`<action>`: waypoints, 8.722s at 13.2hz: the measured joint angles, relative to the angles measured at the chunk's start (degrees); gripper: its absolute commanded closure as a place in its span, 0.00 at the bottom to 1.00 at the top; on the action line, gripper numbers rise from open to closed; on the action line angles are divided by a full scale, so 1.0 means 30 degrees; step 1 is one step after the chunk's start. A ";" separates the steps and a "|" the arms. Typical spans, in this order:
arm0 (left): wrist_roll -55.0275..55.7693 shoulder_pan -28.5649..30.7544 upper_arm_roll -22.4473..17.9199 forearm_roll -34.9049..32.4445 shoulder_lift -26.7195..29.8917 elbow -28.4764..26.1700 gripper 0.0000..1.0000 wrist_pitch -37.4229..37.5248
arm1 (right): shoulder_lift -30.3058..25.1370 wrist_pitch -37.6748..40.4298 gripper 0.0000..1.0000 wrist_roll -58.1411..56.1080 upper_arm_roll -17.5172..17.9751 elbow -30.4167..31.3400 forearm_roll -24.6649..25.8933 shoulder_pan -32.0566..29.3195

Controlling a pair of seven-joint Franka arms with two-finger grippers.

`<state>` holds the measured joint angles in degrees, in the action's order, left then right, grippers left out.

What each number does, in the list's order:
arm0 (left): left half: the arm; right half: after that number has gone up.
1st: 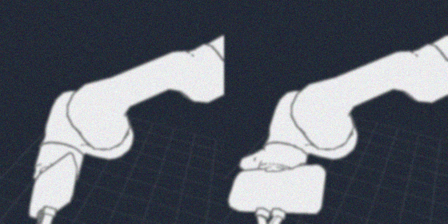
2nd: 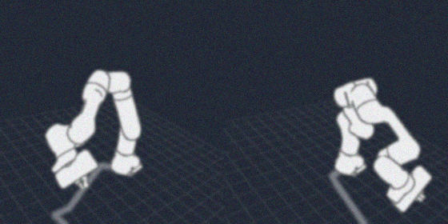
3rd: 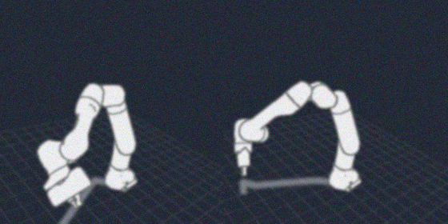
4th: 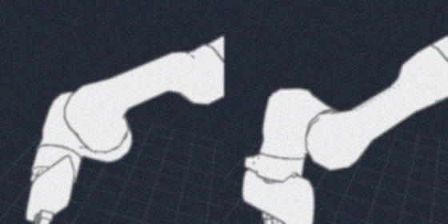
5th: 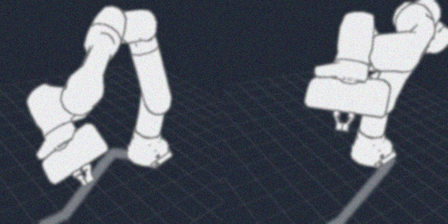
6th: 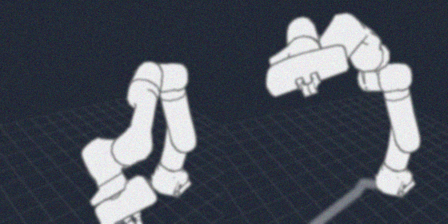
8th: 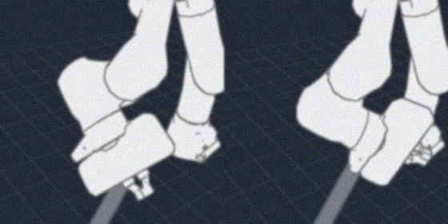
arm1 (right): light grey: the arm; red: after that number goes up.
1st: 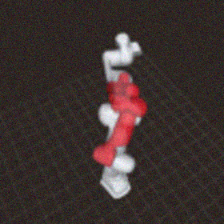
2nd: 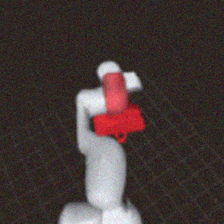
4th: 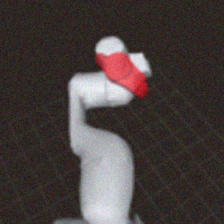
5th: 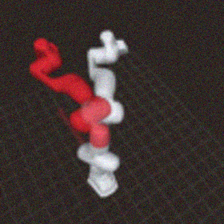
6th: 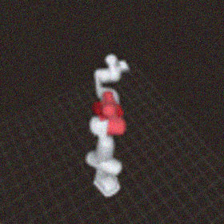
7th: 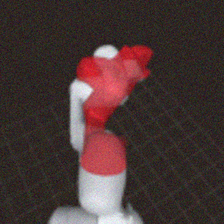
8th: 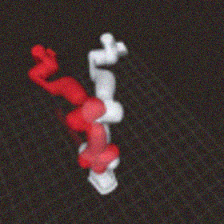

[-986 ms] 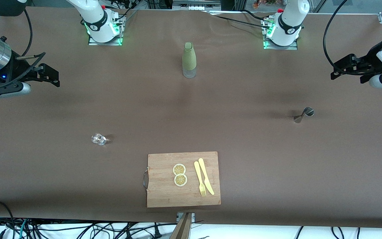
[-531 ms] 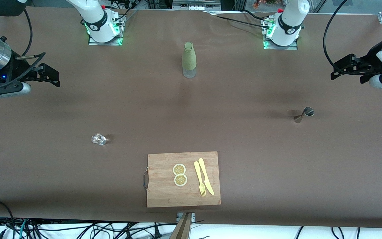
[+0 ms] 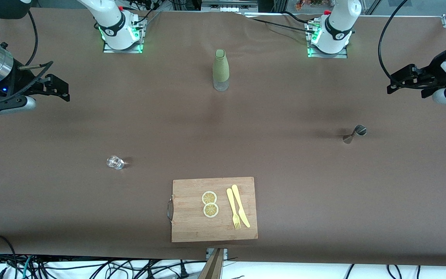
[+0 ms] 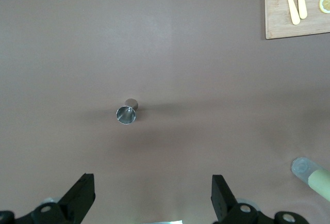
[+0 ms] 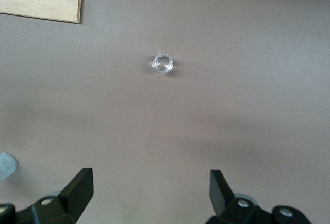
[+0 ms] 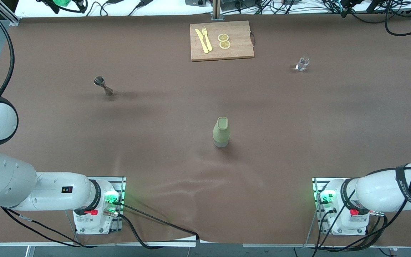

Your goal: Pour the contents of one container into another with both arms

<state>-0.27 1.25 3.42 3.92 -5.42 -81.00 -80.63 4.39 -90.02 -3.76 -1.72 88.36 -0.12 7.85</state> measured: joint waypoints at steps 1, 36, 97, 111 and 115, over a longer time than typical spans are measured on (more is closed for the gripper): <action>-0.0005 0.0030 -0.0057 0.0000 -0.0087 -0.0001 0.00 0.0000 | 0.0000 0.0000 0.00 0.0000 0.0000 0.0000 0.0000 0.0000; -4.6875 0.6451 -0.7721 1.6587 -1.2493 -0.6189 0.00 0.1039 | 0.0070 -0.0020 0.00 -0.0001 -0.0699 -0.0011 0.0001 -0.0209; -4.6099 -0.6618 0.3255 3.3507 -1.5831 -0.3933 1.00 -1.2249 | 1.9335 0.0876 0.00 -4.6379 -0.1236 -0.4785 -2.0592 -0.5417; -4.6127 -0.8305 0.3211 3.3700 -1.8020 -0.1157 1.00 -1.4637 | 1.9350 0.1382 0.35 -4.6725 -0.1096 -0.4475 -2.0692 -0.5523; -4.6105 -0.8605 0.3216 3.4109 -1.8146 -0.0519 1.00 -1.5381 | 1.9351 0.1643 0.51 -4.6777 -0.1103 -0.4450 -2.0692 -0.5587</action>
<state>-138.58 -24.56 13.07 106.25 -59.86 -82.55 -126.77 62.45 -85.09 -144.09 -5.03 75.01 -62.20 -8.91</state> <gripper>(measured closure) 0.784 0.379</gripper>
